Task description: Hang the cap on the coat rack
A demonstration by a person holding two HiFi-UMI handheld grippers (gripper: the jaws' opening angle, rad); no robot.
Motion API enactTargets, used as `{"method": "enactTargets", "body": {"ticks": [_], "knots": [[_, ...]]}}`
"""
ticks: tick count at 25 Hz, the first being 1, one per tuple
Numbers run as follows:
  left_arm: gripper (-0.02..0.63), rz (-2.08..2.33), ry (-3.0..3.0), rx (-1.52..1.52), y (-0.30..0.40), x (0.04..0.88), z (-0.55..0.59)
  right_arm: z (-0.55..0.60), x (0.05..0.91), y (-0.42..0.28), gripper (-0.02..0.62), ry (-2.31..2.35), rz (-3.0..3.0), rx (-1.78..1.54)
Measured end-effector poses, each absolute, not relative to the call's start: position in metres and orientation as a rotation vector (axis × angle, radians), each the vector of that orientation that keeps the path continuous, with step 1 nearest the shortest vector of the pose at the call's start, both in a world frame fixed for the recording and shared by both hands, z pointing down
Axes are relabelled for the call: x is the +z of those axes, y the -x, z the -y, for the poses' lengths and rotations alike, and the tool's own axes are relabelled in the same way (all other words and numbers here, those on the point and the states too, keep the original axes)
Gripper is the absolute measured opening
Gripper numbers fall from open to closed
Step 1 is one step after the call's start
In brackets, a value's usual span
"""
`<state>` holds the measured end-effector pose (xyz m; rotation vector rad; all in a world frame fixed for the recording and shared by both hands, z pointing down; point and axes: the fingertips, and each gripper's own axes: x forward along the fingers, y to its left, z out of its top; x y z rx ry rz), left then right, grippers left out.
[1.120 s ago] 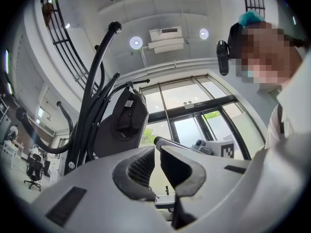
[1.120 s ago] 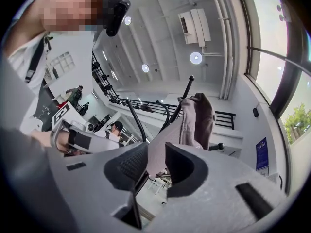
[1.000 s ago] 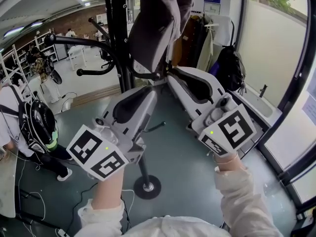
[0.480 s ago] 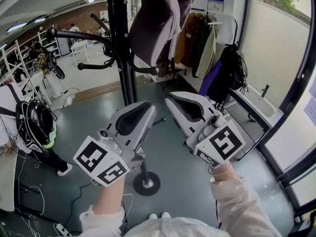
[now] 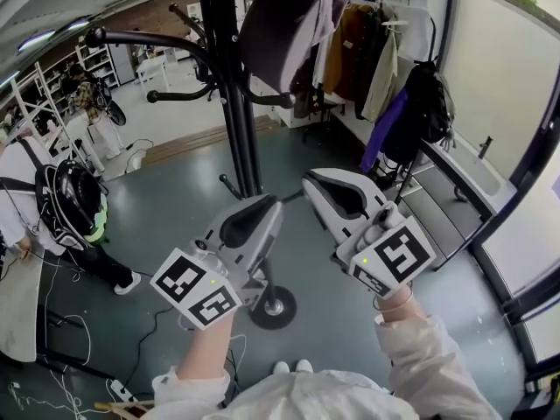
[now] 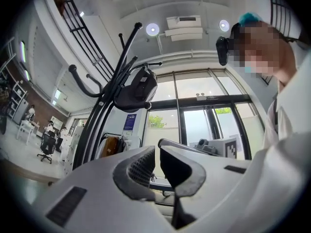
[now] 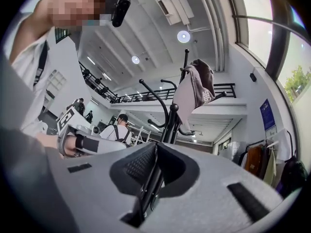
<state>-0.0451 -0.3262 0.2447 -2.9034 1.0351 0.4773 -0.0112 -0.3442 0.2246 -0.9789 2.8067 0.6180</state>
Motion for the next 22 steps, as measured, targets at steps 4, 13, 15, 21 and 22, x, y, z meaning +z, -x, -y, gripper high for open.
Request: {"method": "enactTargets", "body": {"ticks": [4, 13, 15, 21, 22], "knots": [[0.038, -1.110, 2.915, 0.459, 0.054, 0.263, 0.328, 0.340, 0.243, 0.010, 0.012, 0.983, -2.804, 0.545], [0.038, -1.220, 2.882, 0.311, 0.058, 0.297, 0.332, 0.343, 0.278, 0.013, 0.011, 0.988, -2.813, 0.371], [0.038, -1.232, 2.887, 0.275, 0.056, 0.305, 0.333, 0.345, 0.284, 0.013, 0.012, 0.992, -2.815, 0.340], [0.038, -1.192, 2.910, 0.317, 0.057, 0.313, 0.331, 0.350, 0.310, 0.017, 0.011, 0.993, -2.833, 0.216], [0.038, -1.197, 2.906, 0.311, 0.057, 0.312, 0.331, 0.350, 0.315, 0.018, 0.011, 0.992, -2.840, 0.200]]}}
